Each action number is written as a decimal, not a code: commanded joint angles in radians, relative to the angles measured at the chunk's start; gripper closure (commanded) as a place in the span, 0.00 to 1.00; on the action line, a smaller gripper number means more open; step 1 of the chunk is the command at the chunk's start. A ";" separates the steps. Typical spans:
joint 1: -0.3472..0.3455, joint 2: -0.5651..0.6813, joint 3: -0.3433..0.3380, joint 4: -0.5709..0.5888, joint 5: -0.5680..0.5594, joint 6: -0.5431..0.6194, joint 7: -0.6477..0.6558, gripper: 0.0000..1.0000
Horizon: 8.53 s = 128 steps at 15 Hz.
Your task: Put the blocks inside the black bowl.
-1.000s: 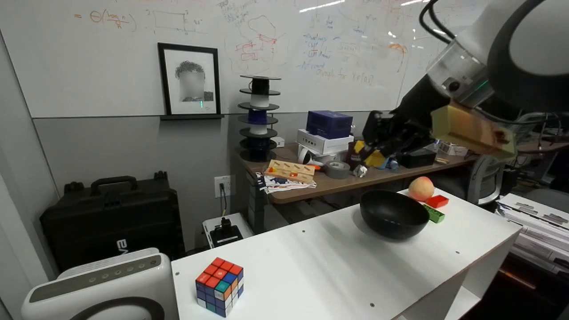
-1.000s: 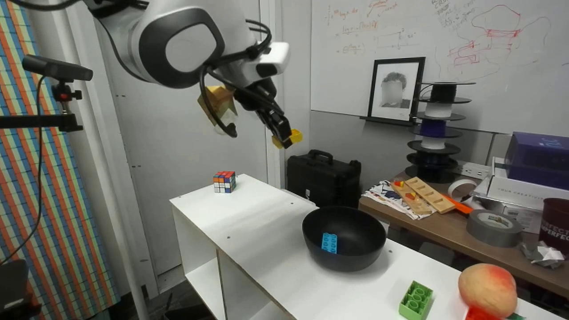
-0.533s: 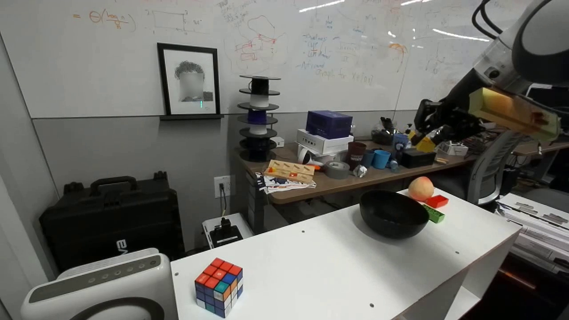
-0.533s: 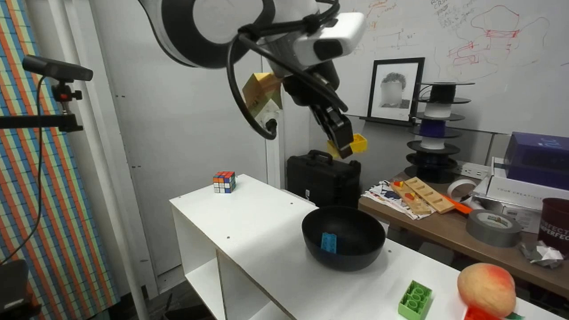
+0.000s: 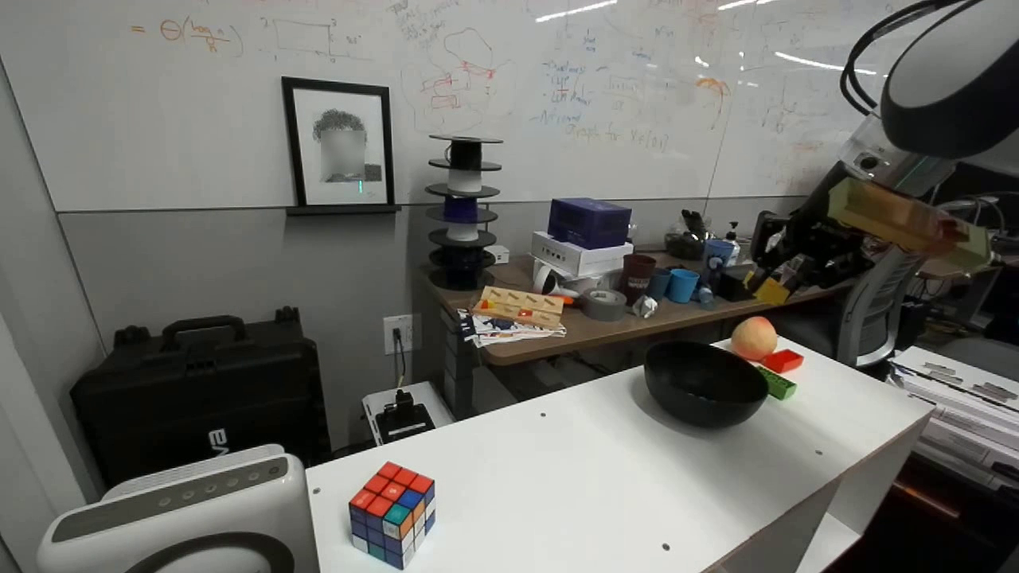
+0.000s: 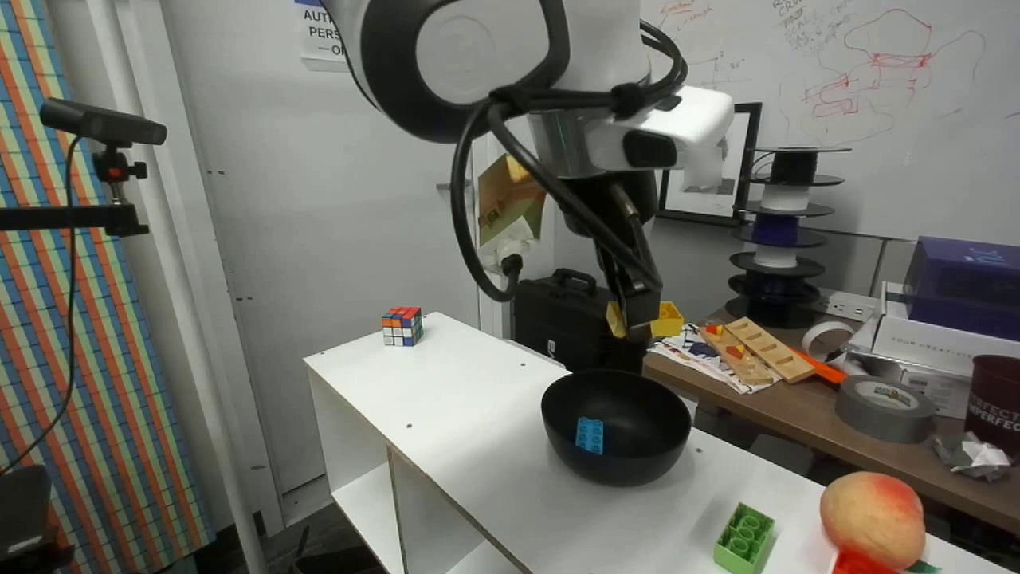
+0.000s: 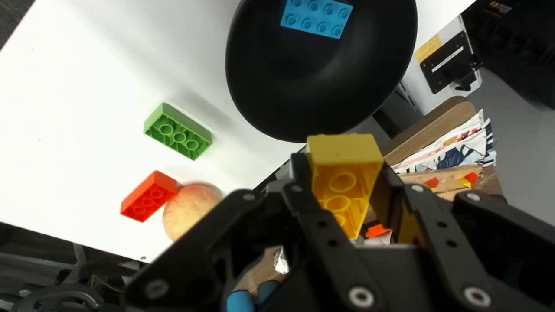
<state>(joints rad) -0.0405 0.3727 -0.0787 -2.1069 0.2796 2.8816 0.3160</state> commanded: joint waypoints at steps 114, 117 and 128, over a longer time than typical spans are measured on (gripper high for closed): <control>0.068 0.161 -0.040 0.122 -0.449 -0.115 -0.264 0.00; 0.000 0.103 0.001 0.109 -0.329 -0.106 -0.259 0.00; -0.269 -0.025 -0.002 0.172 0.125 -0.252 -0.240 0.00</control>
<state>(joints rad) -0.2770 0.3587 -0.0697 -1.9547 0.3196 2.6531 0.0444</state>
